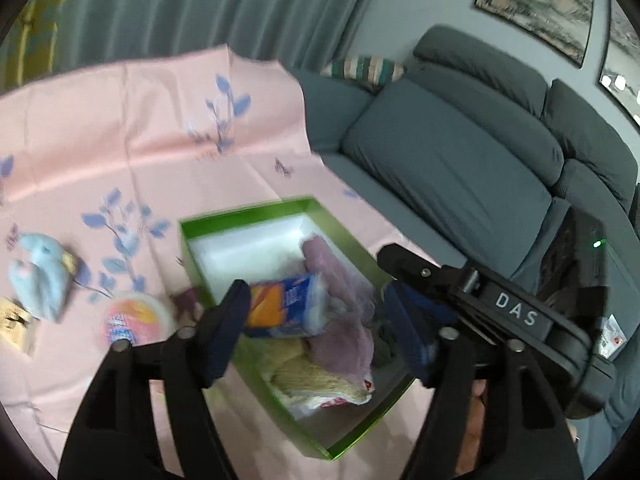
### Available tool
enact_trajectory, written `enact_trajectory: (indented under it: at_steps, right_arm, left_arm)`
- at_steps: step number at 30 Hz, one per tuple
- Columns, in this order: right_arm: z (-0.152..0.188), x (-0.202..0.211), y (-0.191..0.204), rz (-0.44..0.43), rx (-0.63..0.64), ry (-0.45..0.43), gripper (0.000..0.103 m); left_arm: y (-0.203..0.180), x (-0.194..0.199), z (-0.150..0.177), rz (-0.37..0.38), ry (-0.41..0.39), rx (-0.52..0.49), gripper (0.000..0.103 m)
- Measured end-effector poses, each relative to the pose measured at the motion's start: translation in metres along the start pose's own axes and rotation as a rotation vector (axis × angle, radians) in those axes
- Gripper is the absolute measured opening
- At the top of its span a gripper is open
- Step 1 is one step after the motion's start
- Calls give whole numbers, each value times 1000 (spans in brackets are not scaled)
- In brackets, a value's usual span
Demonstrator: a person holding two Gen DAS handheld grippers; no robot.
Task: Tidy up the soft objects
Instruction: 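Move the right gripper back to the yellow tissue packet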
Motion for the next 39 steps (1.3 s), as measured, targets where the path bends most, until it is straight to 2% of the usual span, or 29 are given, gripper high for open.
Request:
enact_trajectory:
  at_steps: [2, 4, 6, 8, 16, 17, 20, 23, 26, 29, 31, 35, 39]
  right_arm:
    - [1, 3, 6, -17, 13, -6, 65]
    - [3, 4, 14, -34, 25, -4, 68]
    - [6, 3, 24, -40, 47, -2, 81]
    - [10, 3, 35, -45, 76, -3, 85]
    - [34, -12, 85, -53, 221, 58, 86]
    - [39, -15, 91, -53, 241, 73, 87]
    - [54, -23, 109, -63, 289, 107, 92]
    - [71, -32, 128, -59, 336, 140, 92]
    - [93, -47, 149, -69, 369, 236, 93]
    - [118, -72, 163, -89, 347, 349, 93]
    - [137, -97, 173, -47, 323, 431, 93]
    - [171, -152, 193, -96, 302, 588, 93]
    - [207, -223, 195, 28, 265, 682, 93]
  left_arm:
    - [12, 16, -2, -31, -26, 13, 81]
    - [28, 30, -2, -59, -39, 35, 81]
    - [47, 42, 0, -102, -43, 56, 82]
    - [68, 55, 5, -142, -40, 78, 82]
    - [138, 90, 35, -292, 4, 163, 83]
    - [148, 95, 41, -312, 9, 180, 84]
    - [176, 107, 60, -347, 27, 228, 95]
    - [206, 118, 80, -413, 39, 276, 95]
    - [233, 120, 99, -466, 54, 334, 95]
    - [258, 113, 114, -511, 113, 398, 95]
    - [271, 113, 118, -549, 128, 414, 95]
    - [291, 119, 122, -547, 147, 470, 95]
    - [307, 131, 125, -600, 145, 493, 95]
Point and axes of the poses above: each gripper's, at about its wrist camera, not at the fingertips, and x roughly against the way its jaws point, y to its left, z to its underside, the point moved 2 cm from there along -x, roughly the way its jaws point, and after that the axes turned 15 degrees about -z, right-handed, at the moved point
